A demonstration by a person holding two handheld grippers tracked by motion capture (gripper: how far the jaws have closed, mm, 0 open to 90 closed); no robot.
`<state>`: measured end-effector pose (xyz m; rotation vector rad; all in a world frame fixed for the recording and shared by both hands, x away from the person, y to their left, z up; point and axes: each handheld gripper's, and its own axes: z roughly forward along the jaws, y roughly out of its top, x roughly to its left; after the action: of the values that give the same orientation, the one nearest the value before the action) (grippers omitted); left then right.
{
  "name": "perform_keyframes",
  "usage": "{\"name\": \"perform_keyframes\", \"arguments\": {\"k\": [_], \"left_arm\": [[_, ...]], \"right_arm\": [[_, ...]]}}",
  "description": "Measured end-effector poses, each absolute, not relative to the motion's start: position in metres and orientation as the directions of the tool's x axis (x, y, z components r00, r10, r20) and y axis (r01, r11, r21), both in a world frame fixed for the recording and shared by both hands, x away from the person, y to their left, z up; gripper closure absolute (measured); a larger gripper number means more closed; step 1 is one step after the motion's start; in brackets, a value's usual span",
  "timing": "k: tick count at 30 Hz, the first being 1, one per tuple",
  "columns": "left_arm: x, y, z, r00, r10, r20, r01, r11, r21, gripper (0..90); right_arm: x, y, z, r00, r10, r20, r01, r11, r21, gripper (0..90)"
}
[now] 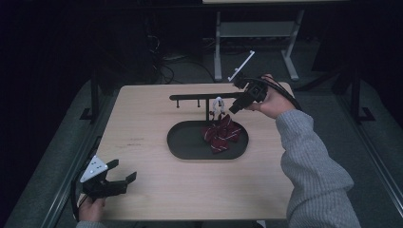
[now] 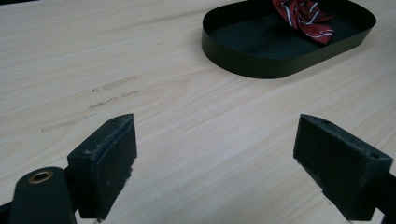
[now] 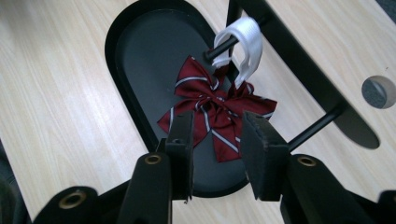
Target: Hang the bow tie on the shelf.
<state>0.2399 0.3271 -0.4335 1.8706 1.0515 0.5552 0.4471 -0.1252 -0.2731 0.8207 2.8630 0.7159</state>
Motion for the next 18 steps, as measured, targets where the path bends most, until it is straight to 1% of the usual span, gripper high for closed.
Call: {"name": "perform_keyframes", "arguments": {"k": [4, 7, 18], "left_arm": [[0.240, 0.327, -0.434, 0.540, 0.841, -0.040, 0.440, -0.241, 0.865, 13.0], [0.240, 0.326, -0.434, 0.541, 0.840, -0.039, 0.441, -0.244, 0.864, 13.0], [0.240, 0.326, -0.433, 0.541, 0.840, -0.035, 0.442, -0.248, 0.862, 13.0]], "right_arm": [[0.442, -0.129, -0.273, -0.851, 0.521, 0.063, 0.485, 0.734, 0.476, 58.4], [0.437, -0.131, -0.274, -0.852, 0.520, 0.051, 0.476, 0.732, 0.487, 54.1], [0.424, -0.139, -0.282, -0.850, 0.523, 0.060, 0.481, 0.725, 0.493, 49.3]]}}
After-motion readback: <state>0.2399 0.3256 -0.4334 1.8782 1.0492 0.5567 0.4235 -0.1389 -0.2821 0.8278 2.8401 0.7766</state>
